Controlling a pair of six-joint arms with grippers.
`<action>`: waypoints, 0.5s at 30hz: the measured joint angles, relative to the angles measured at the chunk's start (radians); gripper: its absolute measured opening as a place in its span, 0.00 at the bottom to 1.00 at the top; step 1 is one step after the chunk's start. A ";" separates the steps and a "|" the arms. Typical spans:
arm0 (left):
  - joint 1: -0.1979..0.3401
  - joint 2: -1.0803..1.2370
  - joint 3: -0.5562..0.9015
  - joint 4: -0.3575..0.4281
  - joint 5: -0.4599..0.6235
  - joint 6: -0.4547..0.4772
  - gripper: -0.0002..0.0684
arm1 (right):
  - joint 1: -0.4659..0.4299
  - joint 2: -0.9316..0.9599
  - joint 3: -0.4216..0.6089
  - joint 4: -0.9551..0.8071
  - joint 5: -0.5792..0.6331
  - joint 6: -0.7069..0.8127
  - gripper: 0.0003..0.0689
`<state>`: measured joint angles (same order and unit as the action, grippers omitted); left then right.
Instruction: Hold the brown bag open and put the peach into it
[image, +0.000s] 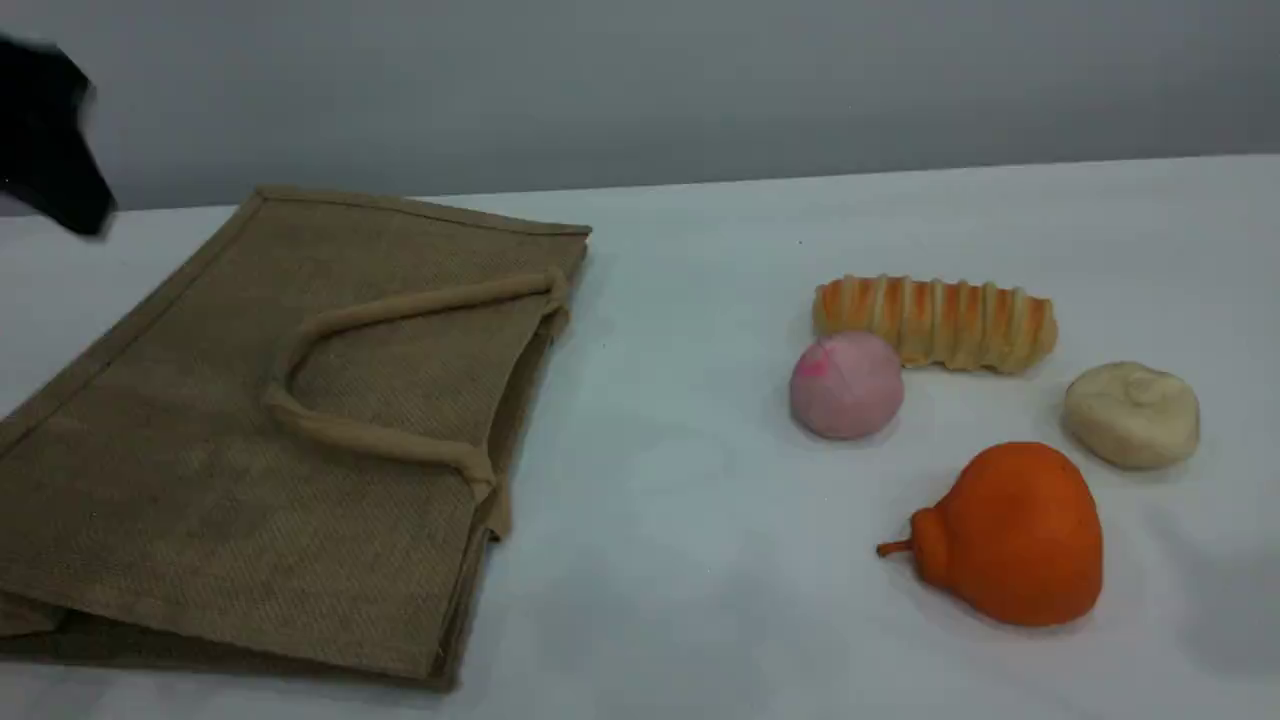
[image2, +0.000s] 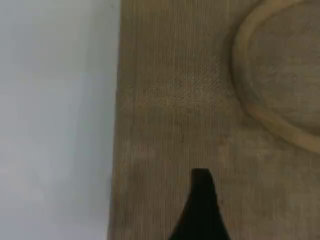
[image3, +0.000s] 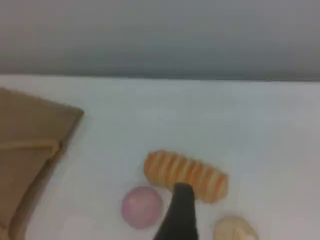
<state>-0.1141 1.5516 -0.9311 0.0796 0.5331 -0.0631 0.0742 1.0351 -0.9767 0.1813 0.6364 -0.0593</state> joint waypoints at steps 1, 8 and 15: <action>0.000 0.035 -0.014 0.000 -0.002 0.000 0.75 | 0.000 0.006 0.000 0.000 -0.008 0.000 0.85; 0.000 0.236 -0.100 0.000 -0.005 -0.005 0.75 | 0.000 0.009 0.000 -0.003 -0.024 -0.001 0.85; 0.001 0.380 -0.143 -0.002 -0.047 -0.027 0.74 | 0.000 0.013 0.000 -0.004 -0.022 -0.001 0.85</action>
<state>-0.1134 1.9314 -1.0739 0.0776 0.4864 -0.0903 0.0742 1.0479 -0.9767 0.1778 0.6140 -0.0602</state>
